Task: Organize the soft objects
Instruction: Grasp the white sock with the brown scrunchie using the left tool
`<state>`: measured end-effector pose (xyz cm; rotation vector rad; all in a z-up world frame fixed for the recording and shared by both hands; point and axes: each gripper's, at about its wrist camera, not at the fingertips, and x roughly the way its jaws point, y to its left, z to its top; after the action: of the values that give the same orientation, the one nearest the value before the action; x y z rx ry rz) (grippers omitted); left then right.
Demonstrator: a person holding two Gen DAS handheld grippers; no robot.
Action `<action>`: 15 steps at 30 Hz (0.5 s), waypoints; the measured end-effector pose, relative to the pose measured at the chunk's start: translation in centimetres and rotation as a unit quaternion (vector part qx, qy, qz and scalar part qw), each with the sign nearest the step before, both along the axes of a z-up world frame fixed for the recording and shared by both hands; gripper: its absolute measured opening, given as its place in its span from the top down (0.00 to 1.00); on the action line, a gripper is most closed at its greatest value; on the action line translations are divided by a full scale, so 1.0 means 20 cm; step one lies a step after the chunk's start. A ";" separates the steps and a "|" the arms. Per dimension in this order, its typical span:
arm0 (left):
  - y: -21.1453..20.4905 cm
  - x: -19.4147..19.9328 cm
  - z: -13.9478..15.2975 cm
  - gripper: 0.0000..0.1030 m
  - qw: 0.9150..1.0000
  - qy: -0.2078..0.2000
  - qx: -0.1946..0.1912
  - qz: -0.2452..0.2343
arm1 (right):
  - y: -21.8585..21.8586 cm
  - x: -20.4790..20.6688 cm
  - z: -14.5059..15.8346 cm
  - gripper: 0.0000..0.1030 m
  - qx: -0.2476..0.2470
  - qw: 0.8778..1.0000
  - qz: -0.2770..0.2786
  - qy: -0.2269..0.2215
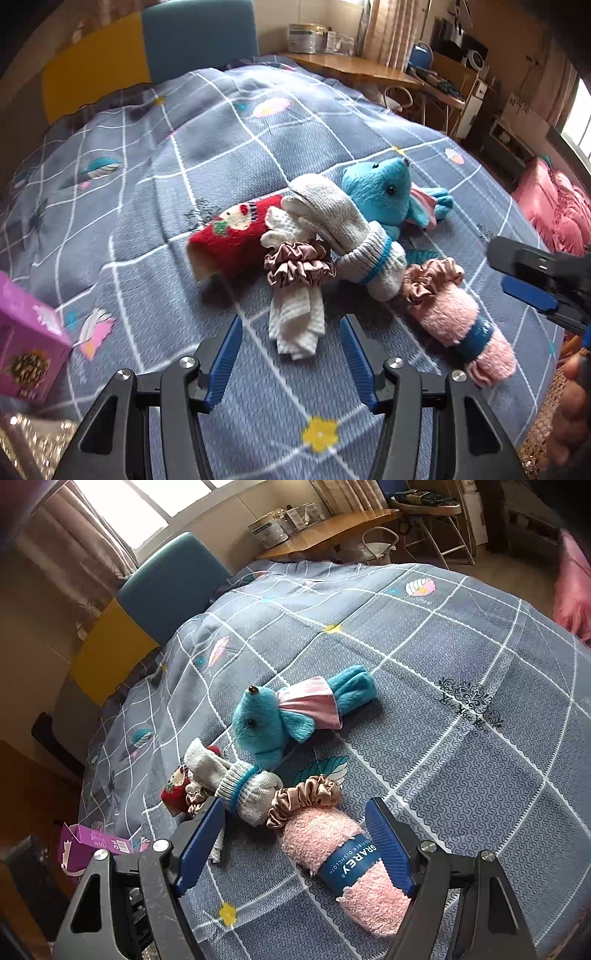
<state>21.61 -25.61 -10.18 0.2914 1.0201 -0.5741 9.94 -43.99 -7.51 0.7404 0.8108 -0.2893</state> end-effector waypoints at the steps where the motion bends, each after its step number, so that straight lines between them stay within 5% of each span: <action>1: -0.02 0.02 -0.02 0.46 1.000 0.004 0.002 -0.002 | 0.00 0.00 0.00 0.23 0.002 1.000 0.003 -0.001; 8: -0.11 0.14 -0.15 0.46 1.000 0.017 0.007 -0.018 | 0.02 0.02 -0.01 0.23 0.015 1.000 0.015 -0.002; 10: -0.11 0.17 -0.18 0.56 0.999 0.028 -0.001 -0.020 | 0.02 0.02 -0.01 0.23 0.013 1.000 0.014 -0.003; 11: -0.10 0.18 -0.19 0.71 0.999 0.033 -0.005 -0.021 | 0.02 0.02 -0.01 0.23 0.010 1.000 0.013 -0.004; 15: -0.02 0.16 -0.16 0.76 0.999 0.040 -0.035 0.005 | 0.03 0.02 -0.01 0.23 0.001 1.000 0.016 -0.004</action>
<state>24.90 -25.93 -13.44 0.2014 1.0763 -0.6151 10.44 -43.47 -7.64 0.7295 0.8146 -0.2566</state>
